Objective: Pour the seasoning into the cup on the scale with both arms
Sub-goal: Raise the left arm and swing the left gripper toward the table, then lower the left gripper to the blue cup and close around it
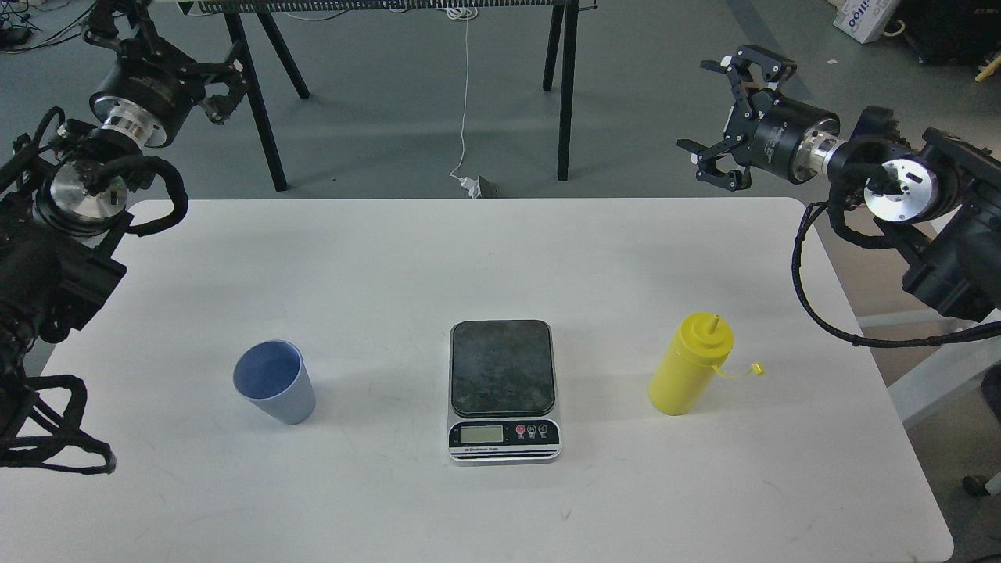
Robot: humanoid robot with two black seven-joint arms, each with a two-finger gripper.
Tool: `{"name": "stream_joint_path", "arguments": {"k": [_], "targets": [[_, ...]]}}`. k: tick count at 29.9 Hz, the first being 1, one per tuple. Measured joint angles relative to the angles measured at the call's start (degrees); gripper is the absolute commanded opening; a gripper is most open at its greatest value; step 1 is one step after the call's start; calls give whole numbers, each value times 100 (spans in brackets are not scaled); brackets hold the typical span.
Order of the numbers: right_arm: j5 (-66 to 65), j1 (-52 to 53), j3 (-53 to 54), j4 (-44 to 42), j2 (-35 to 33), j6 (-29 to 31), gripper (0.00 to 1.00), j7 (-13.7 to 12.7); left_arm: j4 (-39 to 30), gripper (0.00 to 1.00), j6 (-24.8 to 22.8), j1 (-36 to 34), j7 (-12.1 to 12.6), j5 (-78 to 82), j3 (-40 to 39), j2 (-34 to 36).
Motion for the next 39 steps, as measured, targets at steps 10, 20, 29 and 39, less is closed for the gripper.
{"name": "stream_joint_path", "arguments": {"k": [10, 20, 29, 39], "targets": [[68, -94, 958, -30, 59, 0, 100, 0, 1, 100, -1, -389, -39, 2433, 679, 133], [559, -464, 1847, -25, 169, 0, 100, -1, -488, 99, 0, -677, -1839, 4470, 2264, 666], [634, -420, 1948, 0, 257, -1, 100, -17, -2377, 99, -1, -828, -2234, 8410, 2738, 1629], [636, -492, 1998, 47, 281, -1, 100, -10, -4969, 100, 0, -828, -2236, 9924, 4021, 2870]]}}
